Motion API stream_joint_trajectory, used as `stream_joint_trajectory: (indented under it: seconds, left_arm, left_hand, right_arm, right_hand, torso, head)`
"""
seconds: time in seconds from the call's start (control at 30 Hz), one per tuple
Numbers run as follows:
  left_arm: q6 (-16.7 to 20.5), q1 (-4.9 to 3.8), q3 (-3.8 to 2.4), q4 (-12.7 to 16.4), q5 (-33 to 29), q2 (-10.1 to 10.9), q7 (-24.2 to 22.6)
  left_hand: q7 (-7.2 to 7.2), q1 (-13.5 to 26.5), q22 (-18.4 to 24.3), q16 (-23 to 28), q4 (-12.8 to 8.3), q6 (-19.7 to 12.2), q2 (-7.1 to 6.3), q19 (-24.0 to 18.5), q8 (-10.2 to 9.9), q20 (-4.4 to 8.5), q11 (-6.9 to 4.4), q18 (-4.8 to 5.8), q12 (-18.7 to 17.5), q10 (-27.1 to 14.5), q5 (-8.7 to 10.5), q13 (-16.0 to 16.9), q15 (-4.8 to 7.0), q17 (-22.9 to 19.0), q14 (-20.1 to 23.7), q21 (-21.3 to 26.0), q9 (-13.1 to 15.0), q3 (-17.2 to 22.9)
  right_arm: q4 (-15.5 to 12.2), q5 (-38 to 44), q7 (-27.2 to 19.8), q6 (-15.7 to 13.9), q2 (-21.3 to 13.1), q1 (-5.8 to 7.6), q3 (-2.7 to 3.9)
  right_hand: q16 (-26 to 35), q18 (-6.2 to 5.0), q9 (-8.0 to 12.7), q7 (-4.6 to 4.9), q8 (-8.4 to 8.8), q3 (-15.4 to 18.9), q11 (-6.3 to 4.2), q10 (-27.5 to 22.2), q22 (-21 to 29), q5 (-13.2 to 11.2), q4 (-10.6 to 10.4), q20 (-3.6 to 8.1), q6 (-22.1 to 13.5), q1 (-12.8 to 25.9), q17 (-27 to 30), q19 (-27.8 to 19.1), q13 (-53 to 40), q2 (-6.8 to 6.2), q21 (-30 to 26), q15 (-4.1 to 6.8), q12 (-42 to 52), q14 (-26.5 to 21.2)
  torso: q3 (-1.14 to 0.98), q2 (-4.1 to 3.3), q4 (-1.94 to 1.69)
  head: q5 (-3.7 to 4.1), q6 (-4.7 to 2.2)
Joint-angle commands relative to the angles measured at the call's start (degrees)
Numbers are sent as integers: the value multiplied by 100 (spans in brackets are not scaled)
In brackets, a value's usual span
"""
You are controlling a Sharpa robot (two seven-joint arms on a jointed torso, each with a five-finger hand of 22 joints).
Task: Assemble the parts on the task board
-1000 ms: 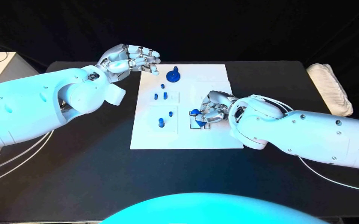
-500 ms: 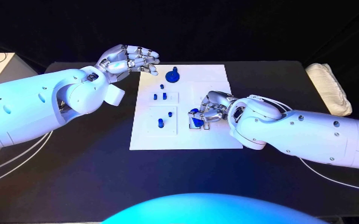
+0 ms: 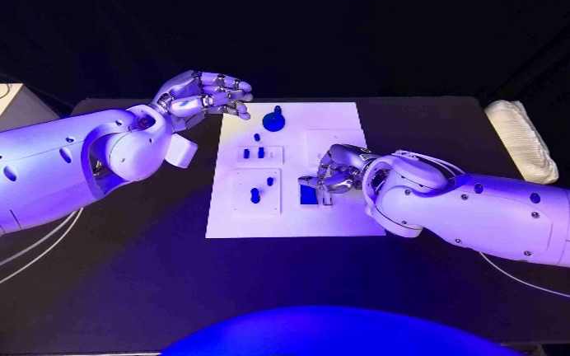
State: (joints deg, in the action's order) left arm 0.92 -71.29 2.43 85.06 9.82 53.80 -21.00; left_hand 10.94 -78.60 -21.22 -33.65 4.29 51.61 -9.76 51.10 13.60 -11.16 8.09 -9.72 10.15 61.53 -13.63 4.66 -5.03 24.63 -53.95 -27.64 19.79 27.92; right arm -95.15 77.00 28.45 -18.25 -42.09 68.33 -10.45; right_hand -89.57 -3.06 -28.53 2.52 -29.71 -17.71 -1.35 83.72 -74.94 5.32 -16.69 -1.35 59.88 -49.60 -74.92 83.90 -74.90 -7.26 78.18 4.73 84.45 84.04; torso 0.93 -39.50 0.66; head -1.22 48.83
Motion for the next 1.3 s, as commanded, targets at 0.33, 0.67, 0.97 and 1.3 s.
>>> stream_joint_trajectory:
  seconds: [0.33,0.67,0.97,1.3]
  left_arm:
    - [-106,-1,-3,-5,-31,-1,-27]
    - [-89,-1,-3,-18,-43,-9,-66]
    - [-65,1,-2,-13,-43,-16,-113]
    - [-67,2,-2,1,-45,-11,-122]
  left_hand:
    - [28,49,9,26,28,2,10,56,-22,0,18,-66,-33,-12,-15,9,-39,10,4,25,-5,3]
    - [28,49,10,27,28,2,10,56,-22,0,18,-66,-33,-12,-15,9,-39,10,4,26,-5,3]
    - [28,49,15,30,30,1,11,57,-23,-1,18,-66,-34,-13,-16,9,-40,12,8,33,-5,4]
    - [28,49,15,30,30,1,11,57,-23,-1,18,-66,-34,-13,-16,9,-40,12,8,33,-5,4]
  right_arm:
    - [-204,141,-43,-169,-206,-3,5]
    - [-541,-1059,-1307,-1016,-708,25,28]
    - [-729,-1930,-2151,-989,-1488,118,41]
    - [-715,-864,-1770,-753,-1972,-135,11]
  right_hand:
    - [-24,85,12,-1,-50,140,-20,330,-1118,-89,-8,26,-55,149,-1467,401,-1081,-48,-12,33,-38,587]
    - [33,31,81,77,-25,227,42,170,-1032,1013,217,5,-355,-741,-1356,335,-915,-157,-344,-8,-343,561]
    - [83,-14,286,279,307,-64,212,36,-945,734,678,-106,-729,-1761,-1272,281,-830,-364,-650,-146,-525,540]
    - [79,-9,324,274,339,-119,212,21,-959,519,757,-126,-605,-1870,-1283,291,-817,-488,-617,-155,-555,542]
  torso:
    - [-4,-1,-2]
    - [-4,11,7]
    - [3,16,5]
    - [-19,13,62]
  head:
    - [-15,12]
    - [-5,10]
    - [56,-53]
    - [155,-93]
